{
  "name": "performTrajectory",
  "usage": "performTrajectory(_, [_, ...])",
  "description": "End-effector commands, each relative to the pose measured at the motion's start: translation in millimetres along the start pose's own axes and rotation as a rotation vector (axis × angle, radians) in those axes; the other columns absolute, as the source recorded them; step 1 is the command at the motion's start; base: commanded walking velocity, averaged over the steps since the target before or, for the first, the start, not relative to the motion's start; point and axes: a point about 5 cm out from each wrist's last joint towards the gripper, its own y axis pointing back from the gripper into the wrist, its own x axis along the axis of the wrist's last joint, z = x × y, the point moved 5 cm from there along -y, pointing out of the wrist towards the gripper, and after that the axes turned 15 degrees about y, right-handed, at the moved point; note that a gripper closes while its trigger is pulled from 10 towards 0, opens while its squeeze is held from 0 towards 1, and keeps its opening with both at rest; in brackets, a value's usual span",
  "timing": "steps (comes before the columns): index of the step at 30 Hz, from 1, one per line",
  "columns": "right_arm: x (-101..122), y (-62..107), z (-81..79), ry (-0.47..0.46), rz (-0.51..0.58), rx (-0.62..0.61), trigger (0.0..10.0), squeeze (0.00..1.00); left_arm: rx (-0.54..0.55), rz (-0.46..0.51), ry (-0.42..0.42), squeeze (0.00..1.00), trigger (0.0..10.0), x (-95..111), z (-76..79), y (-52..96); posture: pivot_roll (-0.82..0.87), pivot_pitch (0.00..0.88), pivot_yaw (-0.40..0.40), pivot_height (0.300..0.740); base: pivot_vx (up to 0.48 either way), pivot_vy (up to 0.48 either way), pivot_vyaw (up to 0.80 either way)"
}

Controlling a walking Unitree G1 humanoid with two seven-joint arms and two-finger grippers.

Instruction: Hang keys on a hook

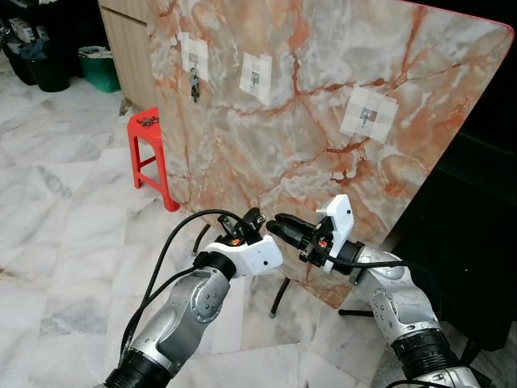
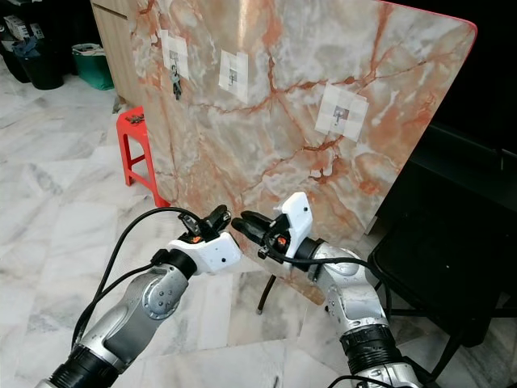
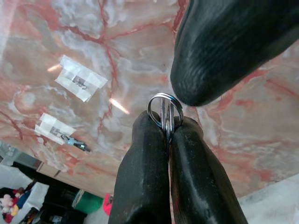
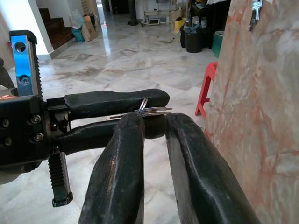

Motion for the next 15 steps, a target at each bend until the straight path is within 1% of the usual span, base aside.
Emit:
performTrajectory(1, [3.7,1.8,-0.3,0.016,0.004,0.003,10.0,0.0,-0.01,0.037,-0.005,0.0,10.0,8.9,1.9,-3.6,0.06,0.0,-0.132,0.74,0.0,0.0,0.0])
performTrajectory(4, [5.6,0.9,-0.7,0.015,0.012,0.003,10.0,0.0,-0.03,0.042,-0.01,0.0,10.0,8.9,5.5,-3.6,0.06,0.0,-0.131,0.74,0.0,0.0,0.0])
performTrajectory(15, [5.4,-0.1,-0.1,0.016,0.01,-0.006,10.0,0.0,-0.034,0.062,-0.008,0.0,10.0,12.4,5.9,-3.9,0.06,0.0,-0.129,0.74,0.0,0.0,0.0])
